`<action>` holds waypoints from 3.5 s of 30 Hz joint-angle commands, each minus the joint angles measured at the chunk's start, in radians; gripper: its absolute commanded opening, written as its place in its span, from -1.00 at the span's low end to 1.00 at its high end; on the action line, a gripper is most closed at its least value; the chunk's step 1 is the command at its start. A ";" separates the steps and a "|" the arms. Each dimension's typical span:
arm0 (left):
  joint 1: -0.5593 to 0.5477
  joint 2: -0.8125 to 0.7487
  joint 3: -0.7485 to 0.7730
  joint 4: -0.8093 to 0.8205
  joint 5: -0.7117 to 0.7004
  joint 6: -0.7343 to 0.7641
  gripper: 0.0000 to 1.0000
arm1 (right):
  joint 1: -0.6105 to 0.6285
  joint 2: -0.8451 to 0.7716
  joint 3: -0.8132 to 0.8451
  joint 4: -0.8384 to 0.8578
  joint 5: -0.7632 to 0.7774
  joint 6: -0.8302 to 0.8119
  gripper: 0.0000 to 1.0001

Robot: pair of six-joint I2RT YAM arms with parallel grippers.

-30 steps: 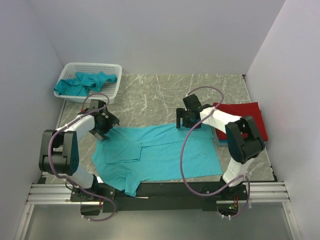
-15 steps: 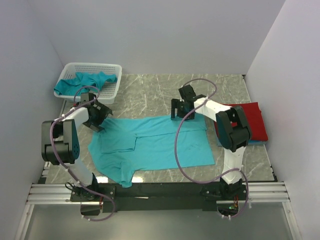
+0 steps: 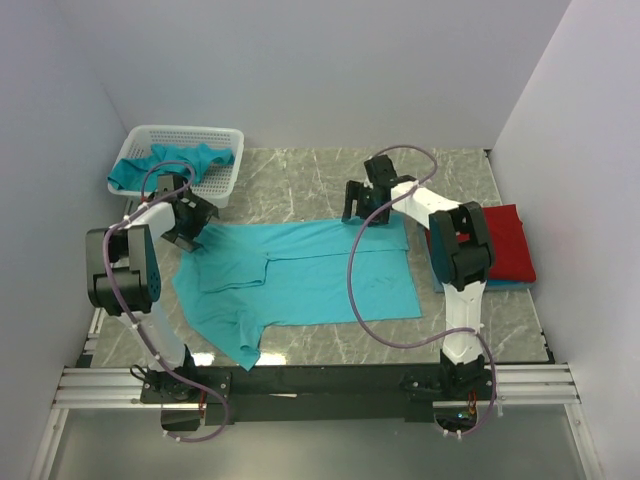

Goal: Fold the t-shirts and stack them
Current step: Fold the tshirt

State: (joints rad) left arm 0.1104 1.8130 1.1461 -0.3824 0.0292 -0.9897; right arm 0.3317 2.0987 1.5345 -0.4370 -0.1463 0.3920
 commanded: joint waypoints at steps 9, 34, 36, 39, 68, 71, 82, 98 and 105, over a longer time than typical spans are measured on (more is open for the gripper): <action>0.002 -0.067 0.053 -0.059 -0.077 0.059 0.99 | -0.025 -0.034 0.135 -0.072 0.030 -0.085 0.74; -0.452 -0.948 -0.565 -0.401 -0.060 -0.193 0.99 | 0.389 -0.706 -0.773 0.162 -0.055 0.195 0.75; -0.480 -0.969 -0.566 -0.423 -0.066 -0.191 0.99 | 0.391 -0.712 -0.812 0.190 -0.084 0.208 0.75; -0.491 -0.966 -0.548 -0.450 -0.077 -0.149 0.99 | 0.388 -0.685 -0.853 0.207 -0.065 0.215 0.75; -0.943 -0.922 -0.526 -0.529 -0.006 -0.158 0.81 | 0.231 -0.811 -0.869 0.156 -0.165 0.091 0.76; -1.030 -0.894 -0.534 -0.511 -0.008 -0.188 0.68 | 0.233 -0.845 -0.867 0.150 -0.174 0.091 0.77; -1.164 -0.597 -0.484 -0.489 -0.158 -0.214 0.14 | 0.214 -0.956 -0.858 0.100 -0.115 0.117 0.77; -1.169 -0.512 -0.442 -0.694 -0.200 -0.297 -0.99 | 0.113 -1.052 -0.892 0.040 -0.081 0.104 0.77; -1.169 -0.474 -0.425 -0.805 -0.157 -0.303 -0.91 | 0.099 -1.039 -0.896 0.037 -0.079 0.094 0.77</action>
State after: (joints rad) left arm -1.0534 1.3273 0.7021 -1.0950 -0.1413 -1.2770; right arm 0.4435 1.0710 0.6449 -0.3965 -0.2398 0.5026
